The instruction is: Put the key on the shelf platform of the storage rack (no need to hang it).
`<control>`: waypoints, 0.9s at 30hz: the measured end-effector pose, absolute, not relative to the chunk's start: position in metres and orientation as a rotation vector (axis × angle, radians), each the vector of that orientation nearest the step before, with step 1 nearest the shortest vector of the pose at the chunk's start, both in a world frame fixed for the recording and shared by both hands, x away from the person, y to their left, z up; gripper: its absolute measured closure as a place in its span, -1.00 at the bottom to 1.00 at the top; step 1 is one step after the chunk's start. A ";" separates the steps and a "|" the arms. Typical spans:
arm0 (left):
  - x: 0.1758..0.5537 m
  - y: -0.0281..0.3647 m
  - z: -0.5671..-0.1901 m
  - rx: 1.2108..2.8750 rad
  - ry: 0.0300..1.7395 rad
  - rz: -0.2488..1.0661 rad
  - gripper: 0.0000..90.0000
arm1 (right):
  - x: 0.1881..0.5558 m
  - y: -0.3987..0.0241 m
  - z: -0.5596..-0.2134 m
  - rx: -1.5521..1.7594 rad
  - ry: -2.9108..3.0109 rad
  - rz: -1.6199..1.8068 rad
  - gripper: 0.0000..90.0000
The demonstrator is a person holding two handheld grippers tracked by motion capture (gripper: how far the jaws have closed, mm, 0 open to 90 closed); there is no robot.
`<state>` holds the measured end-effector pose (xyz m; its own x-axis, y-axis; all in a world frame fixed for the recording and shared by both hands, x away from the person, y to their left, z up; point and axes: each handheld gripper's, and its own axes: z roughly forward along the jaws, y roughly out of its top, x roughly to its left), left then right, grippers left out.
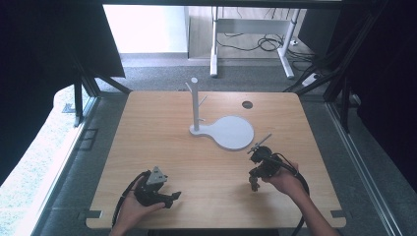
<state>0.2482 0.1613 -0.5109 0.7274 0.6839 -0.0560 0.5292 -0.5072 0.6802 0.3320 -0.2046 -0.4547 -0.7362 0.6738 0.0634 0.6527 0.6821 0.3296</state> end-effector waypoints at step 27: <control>0.248 0.161 -0.510 2.228 0.913 0.288 -0.49 | 0.336 -0.213 -0.426 1.072 2.786 0.545 1.00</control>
<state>0.2480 0.1614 -0.5102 0.7266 0.6848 -0.0559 0.5286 -0.5052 0.6821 0.3358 -0.2135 -0.4259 -0.7456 0.6658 0.0286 0.6274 0.6869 0.3668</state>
